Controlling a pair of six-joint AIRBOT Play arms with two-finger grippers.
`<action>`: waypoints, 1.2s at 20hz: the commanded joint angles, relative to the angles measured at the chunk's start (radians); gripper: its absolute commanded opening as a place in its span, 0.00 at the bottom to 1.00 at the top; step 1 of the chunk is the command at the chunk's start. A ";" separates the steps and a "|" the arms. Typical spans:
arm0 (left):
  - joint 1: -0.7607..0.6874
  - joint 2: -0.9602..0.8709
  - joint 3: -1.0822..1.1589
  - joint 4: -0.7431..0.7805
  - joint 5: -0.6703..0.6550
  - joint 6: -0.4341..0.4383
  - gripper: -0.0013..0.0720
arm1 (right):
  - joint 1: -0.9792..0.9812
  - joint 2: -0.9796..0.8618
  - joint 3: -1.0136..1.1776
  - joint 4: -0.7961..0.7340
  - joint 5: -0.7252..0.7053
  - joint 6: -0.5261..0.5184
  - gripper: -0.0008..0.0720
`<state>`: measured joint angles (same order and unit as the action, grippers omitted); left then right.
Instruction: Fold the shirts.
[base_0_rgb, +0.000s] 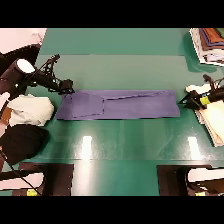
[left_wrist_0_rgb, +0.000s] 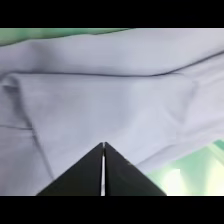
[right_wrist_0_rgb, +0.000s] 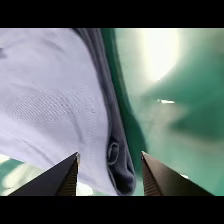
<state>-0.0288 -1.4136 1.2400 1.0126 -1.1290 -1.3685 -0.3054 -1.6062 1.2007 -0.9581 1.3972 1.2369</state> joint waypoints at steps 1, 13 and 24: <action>-0.045 -0.001 0.002 -0.054 0.021 -0.001 0.06 | -0.018 -0.060 -0.059 0.151 -0.016 -0.060 0.65; -0.399 -0.253 0.198 -0.077 0.232 -0.103 0.05 | 0.106 0.070 0.124 0.267 0.034 -0.131 0.03; -0.524 -0.495 0.381 -0.107 0.223 -0.124 0.05 | 0.480 0.167 0.470 0.364 0.008 -0.040 0.03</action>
<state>-0.5381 -1.8786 1.6039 0.9066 -0.9085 -1.4914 0.0841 -1.4464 1.6100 -0.6060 1.4258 1.1851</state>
